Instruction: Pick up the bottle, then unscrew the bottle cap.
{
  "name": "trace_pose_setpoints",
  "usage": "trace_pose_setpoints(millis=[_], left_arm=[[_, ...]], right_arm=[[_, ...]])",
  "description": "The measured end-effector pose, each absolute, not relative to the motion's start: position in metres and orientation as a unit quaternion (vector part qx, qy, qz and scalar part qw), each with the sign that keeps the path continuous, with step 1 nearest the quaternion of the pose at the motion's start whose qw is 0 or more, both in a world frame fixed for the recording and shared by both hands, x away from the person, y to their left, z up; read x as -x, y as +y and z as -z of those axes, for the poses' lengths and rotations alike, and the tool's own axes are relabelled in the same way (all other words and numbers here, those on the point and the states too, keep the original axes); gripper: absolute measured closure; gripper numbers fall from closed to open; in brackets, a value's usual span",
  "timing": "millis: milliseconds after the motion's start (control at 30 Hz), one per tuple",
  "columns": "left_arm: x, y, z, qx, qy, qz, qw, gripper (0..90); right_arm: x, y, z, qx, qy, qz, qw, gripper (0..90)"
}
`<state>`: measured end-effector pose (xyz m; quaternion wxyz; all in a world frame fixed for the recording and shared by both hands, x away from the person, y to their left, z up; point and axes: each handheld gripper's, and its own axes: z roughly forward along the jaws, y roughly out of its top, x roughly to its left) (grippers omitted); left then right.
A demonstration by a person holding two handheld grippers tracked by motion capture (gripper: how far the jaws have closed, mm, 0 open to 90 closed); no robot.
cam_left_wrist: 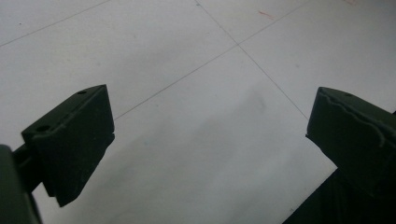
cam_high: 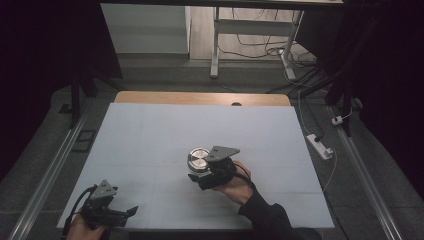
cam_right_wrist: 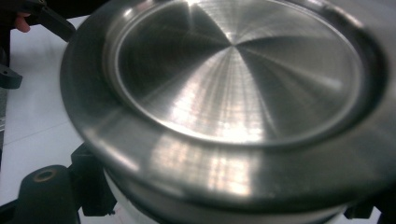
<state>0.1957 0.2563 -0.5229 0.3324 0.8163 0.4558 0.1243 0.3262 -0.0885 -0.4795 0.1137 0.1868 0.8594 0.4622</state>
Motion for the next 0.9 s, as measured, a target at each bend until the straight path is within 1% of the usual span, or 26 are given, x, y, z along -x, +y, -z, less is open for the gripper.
trace_pose_setpoints(millis=[467,900], left_arm=[[-0.1945,0.2568,0.5222,-0.813,0.459,-0.131,0.333,1.6],[-0.1964,0.2578,0.5148,-0.802,0.45,-0.128,0.372,0.0]], right_arm=[[-0.327,-0.0816,0.48,-0.177,0.861,-0.463,0.113,14.7],[-0.3281,-0.0855,0.4809,-0.181,0.86,-0.463,0.114,14.7]])
